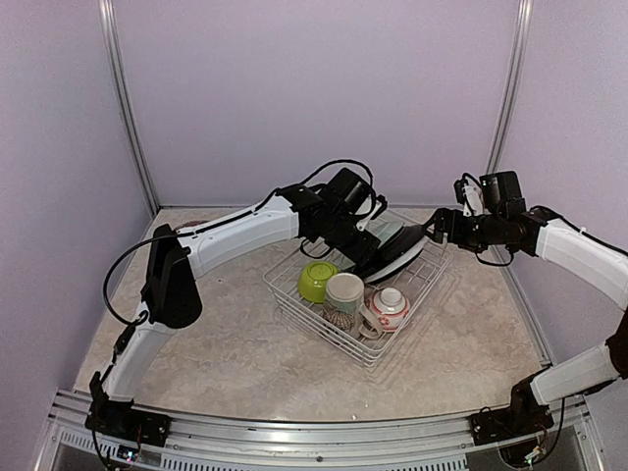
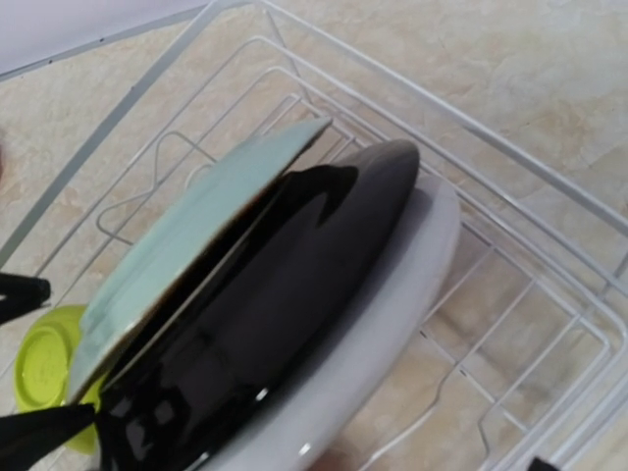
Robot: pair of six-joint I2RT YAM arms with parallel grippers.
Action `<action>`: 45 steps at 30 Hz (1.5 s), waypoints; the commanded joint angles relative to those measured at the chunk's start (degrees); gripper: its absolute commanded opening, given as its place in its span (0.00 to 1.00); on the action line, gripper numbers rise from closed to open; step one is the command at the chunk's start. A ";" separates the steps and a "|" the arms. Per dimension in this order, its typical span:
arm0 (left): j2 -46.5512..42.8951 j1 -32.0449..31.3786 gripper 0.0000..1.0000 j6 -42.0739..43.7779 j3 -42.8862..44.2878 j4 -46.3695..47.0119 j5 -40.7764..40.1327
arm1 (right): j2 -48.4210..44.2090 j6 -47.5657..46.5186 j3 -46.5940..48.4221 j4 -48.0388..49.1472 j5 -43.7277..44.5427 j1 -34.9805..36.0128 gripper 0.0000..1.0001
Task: Unload the mixed dishes from the dish rack
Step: Grab the plate from the dish rack.
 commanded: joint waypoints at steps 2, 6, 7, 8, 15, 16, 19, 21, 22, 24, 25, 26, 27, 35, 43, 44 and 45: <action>2.40 1.39 0.62 0.56 1.46 2.48 -8.60 | -0.97 -0.03 -1.11 -0.98 0.35 0.28 0.90; 2.24 2.05 0.55 -0.48 1.37 3.02 -11.33 | -1.07 0.08 -1.23 -0.96 0.37 0.29 0.90; 2.23 2.14 0.55 -0.65 1.43 3.19 -11.37 | -1.11 0.17 -1.28 -0.87 0.36 0.30 0.90; 2.23 2.17 0.54 -0.67 1.41 3.40 -11.40 | -1.03 0.24 -1.36 -0.77 0.34 0.30 0.90; 3.22 1.47 0.45 -0.38 1.98 4.77 -14.58 | -0.72 0.43 -1.37 -0.68 0.35 0.27 0.90; 3.68 1.45 0.44 -0.21 2.33 4.82 -15.82 | -0.72 0.44 -1.37 -0.70 0.34 0.29 0.90; 4.82 1.36 0.41 0.55 2.76 5.31 -20.22 | -0.71 0.38 -1.42 -0.88 0.50 0.30 0.90; 5.18 1.36 0.42 0.56 2.64 5.33 -20.28 | -0.72 0.43 -1.37 -0.91 0.57 0.28 0.90; 5.25 1.36 0.42 0.56 2.67 5.41 -20.01 | -0.71 0.44 -1.46 -0.80 0.61 0.30 0.90; 5.51 1.36 0.42 1.74 2.77 5.74 -19.29 | -0.43 0.39 -1.37 -0.72 0.57 0.30 0.90; 5.62 1.40 0.42 1.56 3.03 5.70 -18.96 | -0.33 0.43 -1.32 -0.72 0.52 0.30 0.90; 5.81 1.30 0.41 1.37 3.18 5.75 -18.60 | -0.28 0.42 -1.38 -0.72 0.48 0.30 0.90; 5.89 1.32 0.41 1.10 3.36 5.91 -18.52 | -0.28 0.43 -1.41 -0.72 0.39 0.30 0.90; 4.89 0.84 0.18 0.25 3.47 6.61 -18.04 | -0.68 0.35 -1.56 -0.98 0.60 0.29 0.91; 3.70 0.10 0.00 -0.67 3.46 6.66 -20.11 | -0.78 0.40 -2.08 -0.46 0.32 0.30 0.90; 3.50 -0.06 0.00 -0.68 3.54 6.91 -21.20 | -0.80 0.42 -2.07 -0.39 0.35 0.32 0.91; 3.19 -0.20 0.00 -0.49 3.49 7.30 -22.02 | -0.80 0.43 -2.16 -0.37 0.40 0.30 0.91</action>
